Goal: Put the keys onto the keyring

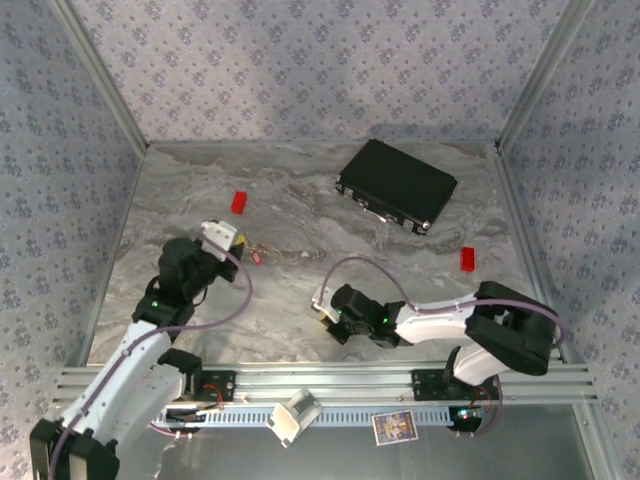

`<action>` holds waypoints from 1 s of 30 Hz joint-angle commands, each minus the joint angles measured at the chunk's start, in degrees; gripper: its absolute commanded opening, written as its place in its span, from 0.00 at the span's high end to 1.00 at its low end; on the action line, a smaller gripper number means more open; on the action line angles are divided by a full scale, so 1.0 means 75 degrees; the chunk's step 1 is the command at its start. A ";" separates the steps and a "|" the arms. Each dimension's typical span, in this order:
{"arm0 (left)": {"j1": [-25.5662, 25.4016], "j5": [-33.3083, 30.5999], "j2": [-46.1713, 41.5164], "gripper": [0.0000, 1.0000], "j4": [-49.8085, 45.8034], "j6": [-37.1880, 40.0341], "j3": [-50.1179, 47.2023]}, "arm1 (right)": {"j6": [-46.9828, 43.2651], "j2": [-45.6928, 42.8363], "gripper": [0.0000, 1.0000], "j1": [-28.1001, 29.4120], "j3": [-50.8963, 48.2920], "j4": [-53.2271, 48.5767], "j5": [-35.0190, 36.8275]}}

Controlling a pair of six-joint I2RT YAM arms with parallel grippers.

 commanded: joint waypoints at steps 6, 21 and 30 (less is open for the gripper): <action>-0.0905 0.1537 0.1147 1.00 0.0095 0.1293 0.0671 | 0.1476 -0.1494 0.94 -0.0883 -0.0577 -0.0928 -0.0427; -0.1676 0.2454 0.1605 1.00 -0.0228 0.1952 0.0473 | 0.2525 -0.2166 0.95 -0.2110 -0.0197 -0.2606 -0.1712; -0.2077 0.2634 0.2243 1.00 0.0060 0.1233 0.0552 | 0.2765 -0.1084 0.96 -0.2523 0.0499 -0.3049 -0.2266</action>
